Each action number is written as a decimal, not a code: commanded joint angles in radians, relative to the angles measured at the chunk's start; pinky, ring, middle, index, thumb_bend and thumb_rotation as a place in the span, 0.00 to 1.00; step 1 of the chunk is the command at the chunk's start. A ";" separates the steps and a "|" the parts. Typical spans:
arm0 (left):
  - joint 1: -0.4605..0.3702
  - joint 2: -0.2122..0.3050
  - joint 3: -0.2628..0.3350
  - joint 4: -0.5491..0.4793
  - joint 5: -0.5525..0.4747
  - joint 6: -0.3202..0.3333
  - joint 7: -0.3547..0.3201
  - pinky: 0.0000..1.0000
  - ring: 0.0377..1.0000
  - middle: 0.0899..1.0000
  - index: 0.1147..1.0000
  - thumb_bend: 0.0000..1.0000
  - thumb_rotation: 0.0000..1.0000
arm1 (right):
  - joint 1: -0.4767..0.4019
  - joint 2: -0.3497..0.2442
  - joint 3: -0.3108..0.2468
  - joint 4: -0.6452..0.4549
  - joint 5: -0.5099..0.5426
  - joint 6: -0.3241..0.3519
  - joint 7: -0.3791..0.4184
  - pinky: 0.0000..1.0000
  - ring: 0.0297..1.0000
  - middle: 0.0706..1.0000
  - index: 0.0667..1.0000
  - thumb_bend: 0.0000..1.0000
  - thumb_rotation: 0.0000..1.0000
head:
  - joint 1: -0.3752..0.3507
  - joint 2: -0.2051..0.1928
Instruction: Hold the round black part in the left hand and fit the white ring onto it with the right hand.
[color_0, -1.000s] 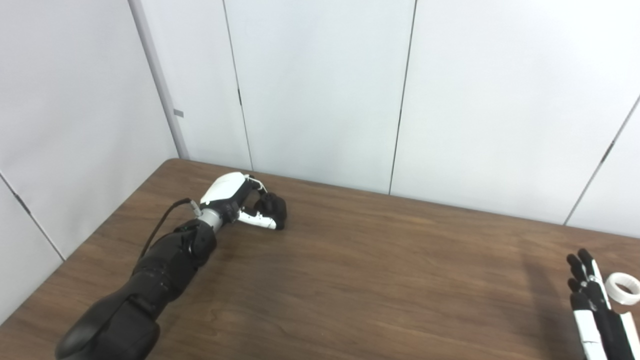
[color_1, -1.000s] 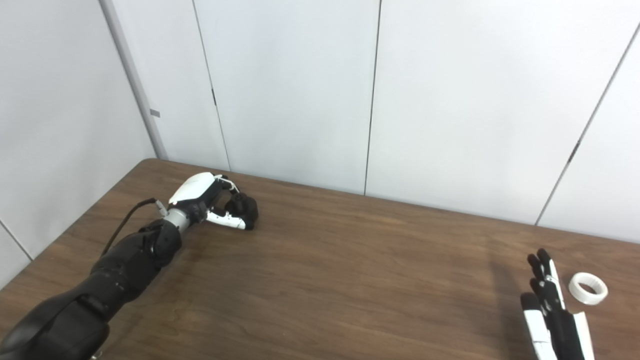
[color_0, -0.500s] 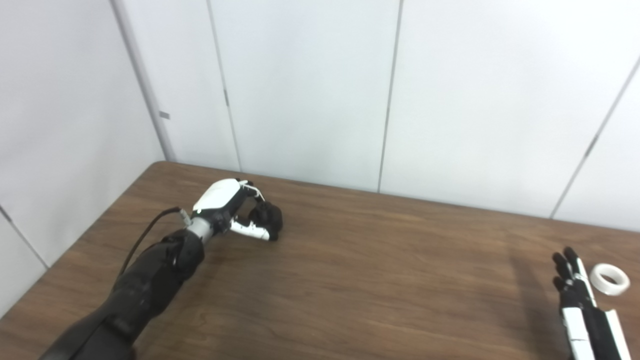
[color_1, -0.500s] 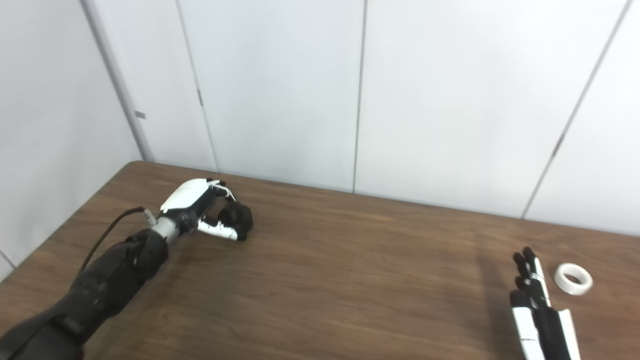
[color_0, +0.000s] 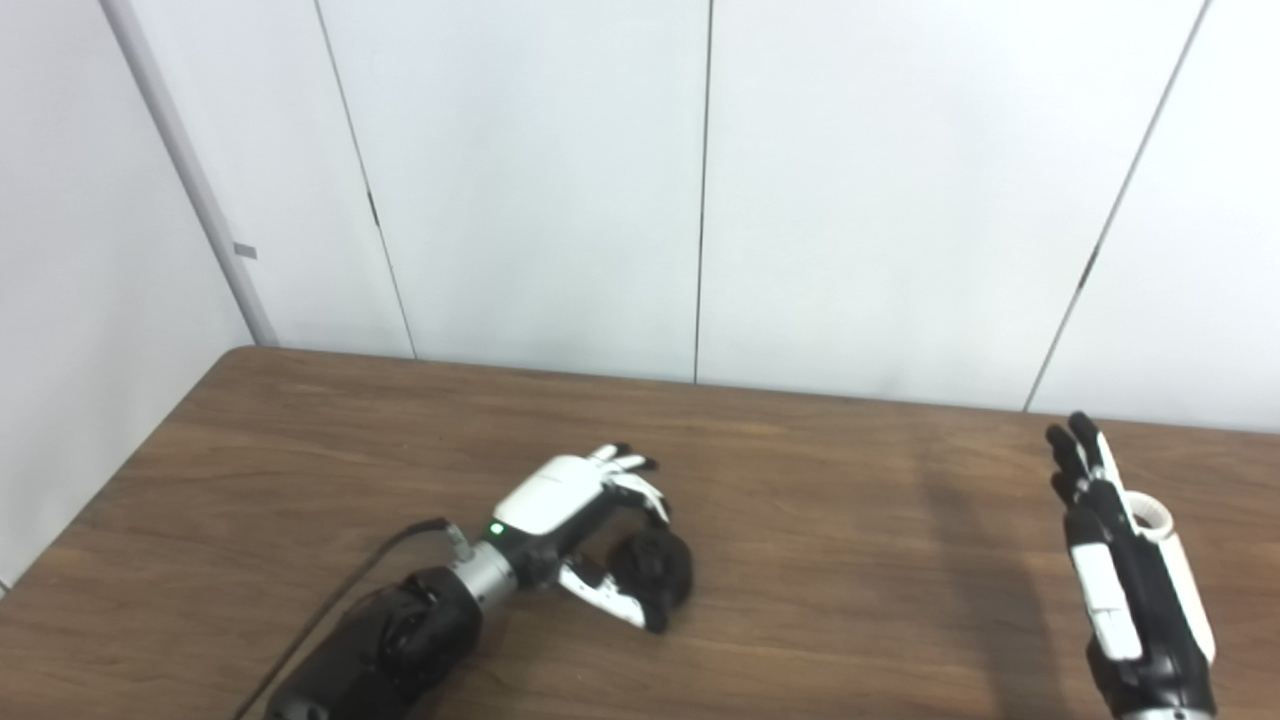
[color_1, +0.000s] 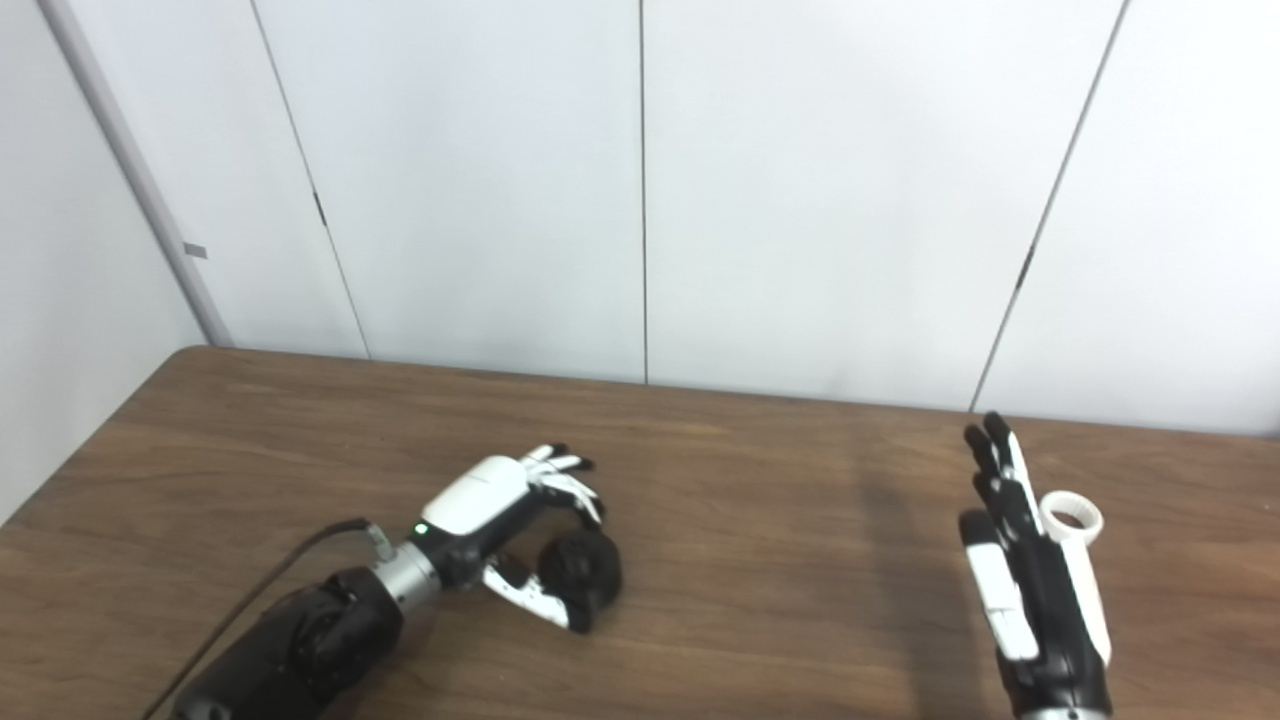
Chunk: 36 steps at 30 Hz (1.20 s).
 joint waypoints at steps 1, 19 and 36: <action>-0.012 -0.001 -0.010 -0.051 -0.009 -0.021 -0.008 1.00 0.93 0.70 0.41 0.52 0.06 | -0.025 -0.005 0.002 -0.057 -0.008 0.008 -0.003 1.00 1.00 0.96 1.00 0.51 0.94 | -0.028 0.008; 0.026 -0.027 -0.161 -0.156 -0.066 -0.021 -0.083 1.00 0.92 0.69 0.41 0.52 0.06 | -0.027 0.001 0.003 -0.253 -0.155 0.117 -0.019 1.00 0.96 0.92 0.97 0.54 0.95 | -0.217 0.048; -0.007 0.006 -0.231 -0.096 -0.110 -0.021 -0.008 1.00 0.93 0.70 0.41 0.52 0.06 | -0.052 -0.118 -0.069 -0.357 -0.252 0.327 0.023 0.77 0.88 0.89 0.88 0.57 0.36 | -0.349 0.057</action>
